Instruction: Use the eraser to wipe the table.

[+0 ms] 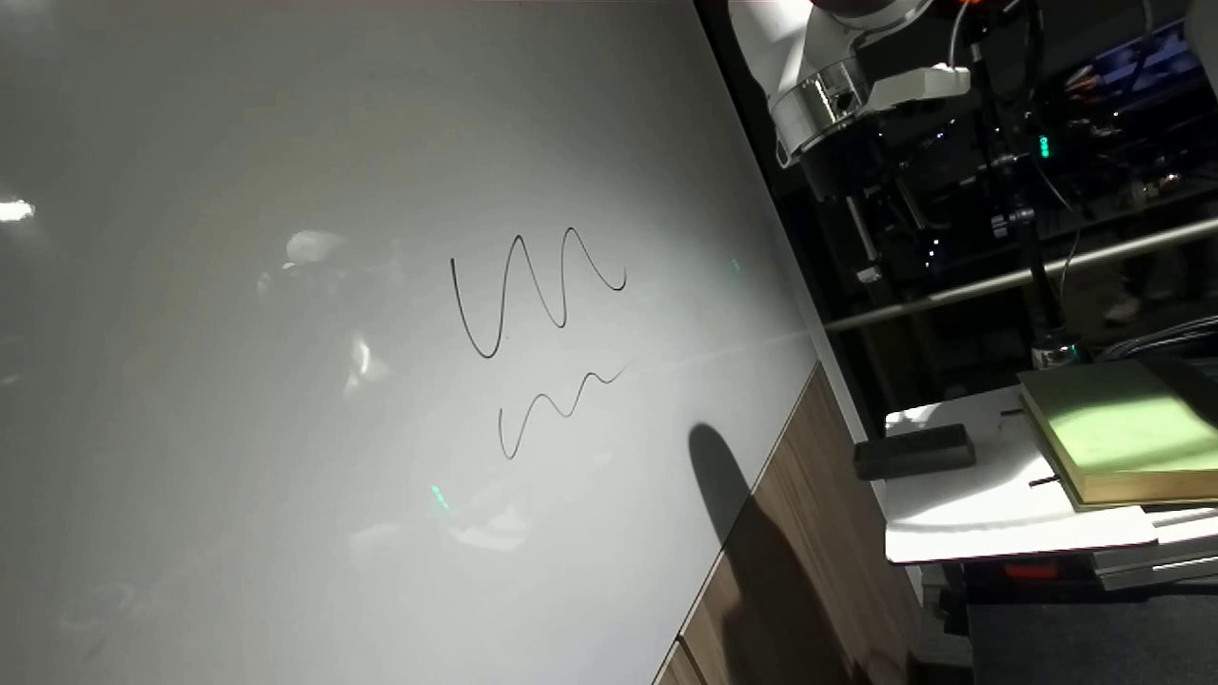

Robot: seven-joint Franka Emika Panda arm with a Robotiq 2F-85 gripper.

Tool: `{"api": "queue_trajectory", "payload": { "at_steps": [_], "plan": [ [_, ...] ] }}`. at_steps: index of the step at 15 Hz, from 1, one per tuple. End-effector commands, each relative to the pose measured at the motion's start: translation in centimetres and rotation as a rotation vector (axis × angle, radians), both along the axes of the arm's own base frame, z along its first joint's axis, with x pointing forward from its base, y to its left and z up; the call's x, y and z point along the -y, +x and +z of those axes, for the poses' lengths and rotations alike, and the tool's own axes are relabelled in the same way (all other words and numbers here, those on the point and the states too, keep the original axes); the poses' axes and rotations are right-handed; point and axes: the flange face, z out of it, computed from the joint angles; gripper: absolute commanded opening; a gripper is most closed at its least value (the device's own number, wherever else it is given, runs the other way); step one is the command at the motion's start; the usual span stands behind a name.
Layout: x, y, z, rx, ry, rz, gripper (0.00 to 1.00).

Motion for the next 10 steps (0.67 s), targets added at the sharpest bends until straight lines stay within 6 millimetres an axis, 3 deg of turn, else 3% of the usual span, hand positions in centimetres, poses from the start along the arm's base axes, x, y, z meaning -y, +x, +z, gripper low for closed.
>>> {"api": "queue_trajectory", "payload": {
  "at_steps": [1, 10],
  "plan": [
    [0.0, 0.0, 0.0, -0.001, 0.0, 0.0, 1.0],
    [-1.0, 2.7, -0.1, 0.182, -0.161, 0.204, 1.0]
  ]
}}
